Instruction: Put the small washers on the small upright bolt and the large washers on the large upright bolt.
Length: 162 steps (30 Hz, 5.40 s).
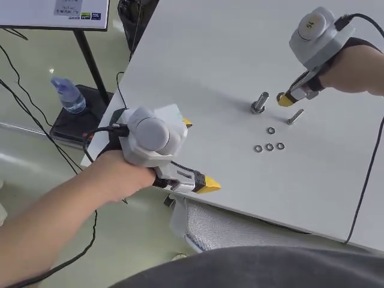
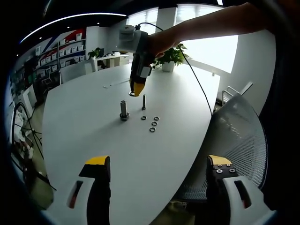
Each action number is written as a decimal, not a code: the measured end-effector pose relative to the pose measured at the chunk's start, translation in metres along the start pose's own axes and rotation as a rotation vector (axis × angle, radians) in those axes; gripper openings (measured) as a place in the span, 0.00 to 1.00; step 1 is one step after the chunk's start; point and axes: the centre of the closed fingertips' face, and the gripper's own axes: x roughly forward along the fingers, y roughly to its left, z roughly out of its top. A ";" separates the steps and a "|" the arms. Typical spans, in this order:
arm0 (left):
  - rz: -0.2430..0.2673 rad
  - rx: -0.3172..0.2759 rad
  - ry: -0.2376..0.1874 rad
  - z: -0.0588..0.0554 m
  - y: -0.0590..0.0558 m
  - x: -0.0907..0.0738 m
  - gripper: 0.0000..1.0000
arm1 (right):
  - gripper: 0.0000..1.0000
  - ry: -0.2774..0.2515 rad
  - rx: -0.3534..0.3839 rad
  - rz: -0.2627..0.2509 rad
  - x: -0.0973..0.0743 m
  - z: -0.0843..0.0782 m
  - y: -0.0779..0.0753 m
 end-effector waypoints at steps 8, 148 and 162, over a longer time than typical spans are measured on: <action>-0.006 -0.007 0.002 0.001 0.001 0.001 0.84 | 0.22 -0.004 -0.016 0.010 0.005 0.014 0.003; -0.053 -0.047 0.052 -0.014 0.005 0.010 0.85 | 0.40 0.036 -0.130 0.040 0.072 0.031 -0.005; -0.039 -0.035 0.043 -0.002 0.008 0.008 0.86 | 0.40 -0.016 -0.123 0.055 0.042 0.036 -0.002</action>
